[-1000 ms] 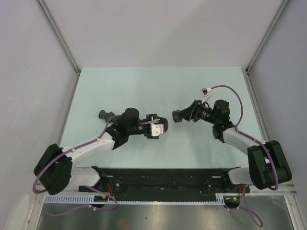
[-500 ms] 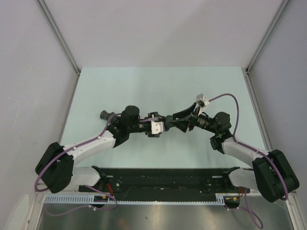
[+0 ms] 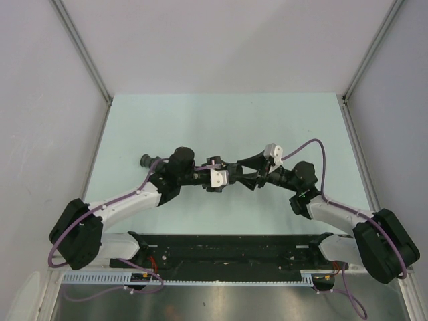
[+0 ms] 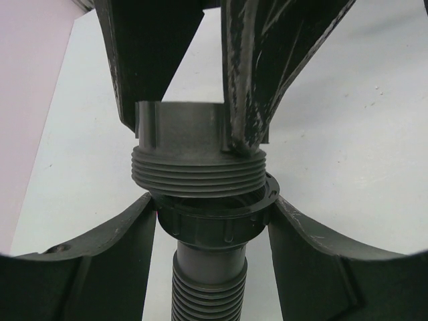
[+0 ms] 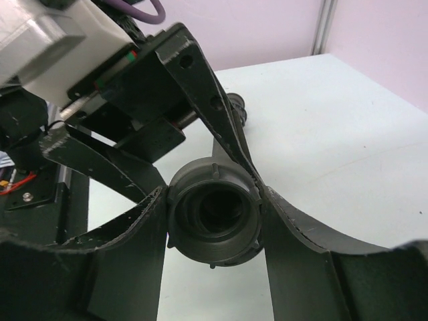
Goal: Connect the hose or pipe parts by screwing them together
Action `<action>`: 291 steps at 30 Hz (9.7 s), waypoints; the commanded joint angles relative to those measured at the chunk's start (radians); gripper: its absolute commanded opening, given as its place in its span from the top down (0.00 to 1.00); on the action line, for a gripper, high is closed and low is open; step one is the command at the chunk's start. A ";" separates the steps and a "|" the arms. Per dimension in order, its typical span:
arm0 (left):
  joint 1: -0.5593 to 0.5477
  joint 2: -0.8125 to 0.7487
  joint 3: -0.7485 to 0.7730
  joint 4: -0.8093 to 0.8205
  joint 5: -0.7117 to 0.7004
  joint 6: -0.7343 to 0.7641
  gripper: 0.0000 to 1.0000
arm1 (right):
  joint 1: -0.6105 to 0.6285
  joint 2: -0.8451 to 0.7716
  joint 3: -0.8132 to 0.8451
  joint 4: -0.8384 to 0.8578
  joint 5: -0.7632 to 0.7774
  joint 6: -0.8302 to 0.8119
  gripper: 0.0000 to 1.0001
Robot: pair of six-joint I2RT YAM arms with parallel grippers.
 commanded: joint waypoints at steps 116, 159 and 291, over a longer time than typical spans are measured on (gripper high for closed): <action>-0.033 -0.018 -0.028 0.250 -0.099 -0.063 1.00 | 0.142 0.488 0.260 -0.081 0.281 0.987 0.94; -0.052 0.021 -0.071 0.290 -0.124 -0.019 1.00 | 0.168 0.435 0.399 -0.552 0.357 1.064 0.48; 0.096 -0.129 -0.169 0.369 -0.041 -0.178 1.00 | -0.153 0.113 0.191 -0.969 0.411 0.432 0.29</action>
